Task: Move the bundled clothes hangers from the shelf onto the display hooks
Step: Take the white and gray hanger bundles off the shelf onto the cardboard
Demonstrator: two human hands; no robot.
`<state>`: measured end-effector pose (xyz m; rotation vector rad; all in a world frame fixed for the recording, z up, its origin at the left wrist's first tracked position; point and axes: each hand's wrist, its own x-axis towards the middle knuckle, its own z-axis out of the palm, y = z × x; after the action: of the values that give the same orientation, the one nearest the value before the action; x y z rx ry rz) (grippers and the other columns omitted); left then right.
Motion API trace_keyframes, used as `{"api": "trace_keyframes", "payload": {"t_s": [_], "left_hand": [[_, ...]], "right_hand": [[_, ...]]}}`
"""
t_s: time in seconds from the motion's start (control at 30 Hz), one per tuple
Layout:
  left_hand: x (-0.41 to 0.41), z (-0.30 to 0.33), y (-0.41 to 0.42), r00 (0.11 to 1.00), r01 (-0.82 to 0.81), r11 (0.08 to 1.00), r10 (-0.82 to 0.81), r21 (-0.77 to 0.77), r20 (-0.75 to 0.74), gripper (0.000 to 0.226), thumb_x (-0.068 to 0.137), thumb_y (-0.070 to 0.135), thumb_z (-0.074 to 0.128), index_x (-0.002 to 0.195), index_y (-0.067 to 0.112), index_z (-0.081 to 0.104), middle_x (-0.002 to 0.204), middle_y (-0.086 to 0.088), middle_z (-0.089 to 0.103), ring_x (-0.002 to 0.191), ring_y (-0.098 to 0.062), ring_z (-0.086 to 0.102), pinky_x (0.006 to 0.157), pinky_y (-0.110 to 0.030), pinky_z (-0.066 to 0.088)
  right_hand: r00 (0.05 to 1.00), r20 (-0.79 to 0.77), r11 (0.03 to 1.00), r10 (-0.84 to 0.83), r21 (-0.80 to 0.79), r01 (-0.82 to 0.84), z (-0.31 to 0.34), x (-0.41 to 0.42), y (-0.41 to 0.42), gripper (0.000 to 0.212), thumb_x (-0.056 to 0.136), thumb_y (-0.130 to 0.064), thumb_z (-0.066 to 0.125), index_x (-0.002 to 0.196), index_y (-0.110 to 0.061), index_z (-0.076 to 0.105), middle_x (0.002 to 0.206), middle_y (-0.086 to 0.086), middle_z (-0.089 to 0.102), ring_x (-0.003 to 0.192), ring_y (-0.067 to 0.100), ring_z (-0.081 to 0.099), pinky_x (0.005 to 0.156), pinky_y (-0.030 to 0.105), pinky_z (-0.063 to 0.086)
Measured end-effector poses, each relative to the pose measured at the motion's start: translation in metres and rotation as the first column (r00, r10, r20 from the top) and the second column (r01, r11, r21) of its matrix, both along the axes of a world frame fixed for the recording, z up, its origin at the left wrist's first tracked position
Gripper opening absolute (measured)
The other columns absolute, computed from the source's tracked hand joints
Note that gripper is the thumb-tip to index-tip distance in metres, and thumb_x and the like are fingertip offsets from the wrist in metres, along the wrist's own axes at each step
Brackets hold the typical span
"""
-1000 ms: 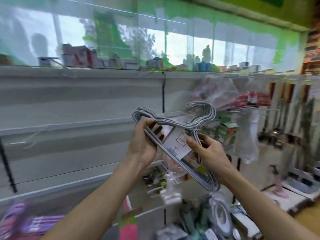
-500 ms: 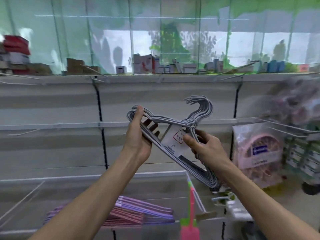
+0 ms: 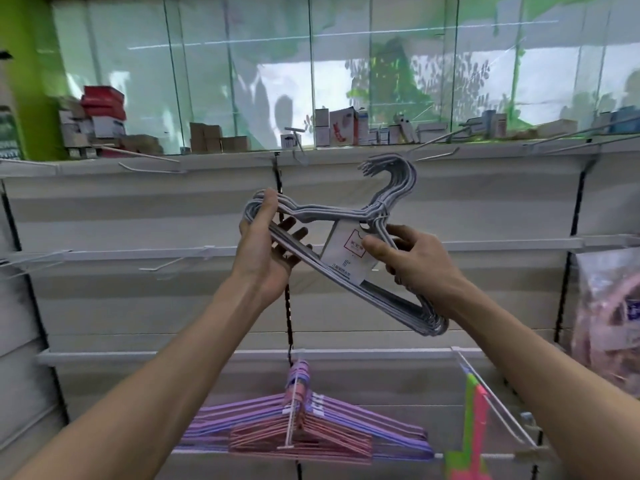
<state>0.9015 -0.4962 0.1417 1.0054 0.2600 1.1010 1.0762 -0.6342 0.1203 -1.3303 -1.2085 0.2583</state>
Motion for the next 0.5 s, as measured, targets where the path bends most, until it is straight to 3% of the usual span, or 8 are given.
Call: {"api": "trace_keyframes", "payload": {"t_s": [0.1,0.17,0.23,0.37,0.5], "left_hand": [[-0.005,0.003,0.024,1.000,0.009,1.000,-0.009,0.020,-0.028,0.094,0.062,0.055,0.077,0.142,0.018,0.046,0.103,-0.005,0.066,0.095,-0.024,0.065,0.094,-0.046,0.054],[-0.003,0.005,0.040,1.000,0.000,1.000,0.000,0.020,-0.031,0.093,0.063,0.055,0.077,0.143,0.018,0.047,0.102,-0.006,0.063,0.093,-0.024,0.064,0.096,-0.047,0.053],[0.002,0.008,0.054,1.000,0.011,1.000,-0.011,0.002,-0.028,0.081,0.070,0.055,0.075,0.138,0.016,0.052,0.103,-0.007,0.060,0.096,-0.027,0.062,0.098,-0.053,0.050],[0.019,0.015,0.077,0.999,0.037,0.999,-0.037,-0.027,0.002,0.036,0.086,0.051,0.068,0.100,0.018,0.060,0.098,-0.007,0.054,0.094,-0.030,0.057,0.093,-0.059,0.051],[0.041,0.022,0.099,0.999,0.039,0.997,-0.038,-0.061,0.006,0.031,0.091,0.049,0.063,0.088,0.018,0.058,0.100,-0.009,0.048,0.096,-0.031,0.054,0.085,-0.055,0.056]], "right_hand": [[0.998,0.047,0.999,-0.040,-0.029,0.041,0.012,-0.001,0.017,0.062,0.073,-0.056,0.073,0.124,-0.021,0.065,0.084,-0.005,0.069,0.052,-0.006,0.054,0.047,0.016,0.040],[0.996,0.068,0.998,-0.050,-0.039,0.053,0.023,0.002,0.027,0.061,0.074,-0.055,0.074,0.123,-0.020,0.066,0.079,-0.006,0.068,0.051,-0.004,0.054,0.045,0.016,0.040],[0.994,0.097,0.997,-0.059,-0.053,0.064,0.033,0.007,0.038,0.069,0.070,-0.060,0.073,0.125,-0.020,0.064,0.083,-0.005,0.069,0.053,-0.001,0.052,0.047,0.019,0.040],[0.984,0.169,0.994,-0.054,-0.087,0.070,0.050,0.028,0.061,0.054,0.079,-0.056,0.073,0.122,-0.024,0.065,0.088,-0.009,0.070,0.056,-0.001,0.055,0.051,0.020,0.042],[0.981,0.195,0.994,-0.021,-0.103,0.042,0.059,0.052,0.092,0.050,0.076,-0.058,0.074,0.114,-0.026,0.068,0.095,-0.004,0.072,0.066,0.012,0.050,0.056,0.027,0.042]]}}
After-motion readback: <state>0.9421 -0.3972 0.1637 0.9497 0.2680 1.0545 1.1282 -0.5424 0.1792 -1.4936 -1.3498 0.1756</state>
